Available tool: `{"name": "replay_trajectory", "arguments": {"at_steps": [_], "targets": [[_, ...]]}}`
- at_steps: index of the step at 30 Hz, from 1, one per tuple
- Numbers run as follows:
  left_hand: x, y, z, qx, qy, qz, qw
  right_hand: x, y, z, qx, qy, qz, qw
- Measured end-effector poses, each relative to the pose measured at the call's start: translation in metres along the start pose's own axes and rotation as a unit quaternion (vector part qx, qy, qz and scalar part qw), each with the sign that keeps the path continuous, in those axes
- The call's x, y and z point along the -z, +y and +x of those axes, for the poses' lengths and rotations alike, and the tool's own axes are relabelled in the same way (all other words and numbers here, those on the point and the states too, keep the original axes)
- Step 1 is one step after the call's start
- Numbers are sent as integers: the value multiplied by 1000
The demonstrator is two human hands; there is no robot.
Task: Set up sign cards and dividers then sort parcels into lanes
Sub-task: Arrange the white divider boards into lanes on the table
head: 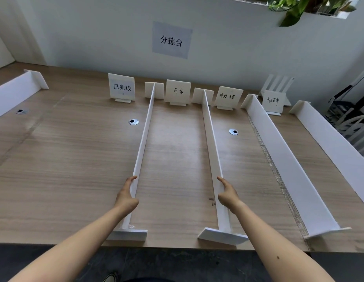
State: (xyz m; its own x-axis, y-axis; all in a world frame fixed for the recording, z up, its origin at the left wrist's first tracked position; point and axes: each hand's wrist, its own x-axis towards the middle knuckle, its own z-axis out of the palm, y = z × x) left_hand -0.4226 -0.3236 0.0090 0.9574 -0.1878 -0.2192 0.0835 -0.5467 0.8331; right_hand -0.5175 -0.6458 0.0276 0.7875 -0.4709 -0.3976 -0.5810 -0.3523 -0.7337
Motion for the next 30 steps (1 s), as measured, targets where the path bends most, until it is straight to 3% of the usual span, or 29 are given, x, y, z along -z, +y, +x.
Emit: {"name": "replay_trajectory", "arguments": {"at_steps": [9, 17, 30], "targets": [[-1, 2, 2, -20, -3, 18, 1000, 0, -12, -5, 11, -7, -14, 1000], [2, -2, 11, -33, -5, 14, 999, -6, -24, -3, 35, 41, -76, 996], [1, -8, 18, 2, -2, -8, 1000, -8, -22, -1, -6, 68, -86, 994]]}}
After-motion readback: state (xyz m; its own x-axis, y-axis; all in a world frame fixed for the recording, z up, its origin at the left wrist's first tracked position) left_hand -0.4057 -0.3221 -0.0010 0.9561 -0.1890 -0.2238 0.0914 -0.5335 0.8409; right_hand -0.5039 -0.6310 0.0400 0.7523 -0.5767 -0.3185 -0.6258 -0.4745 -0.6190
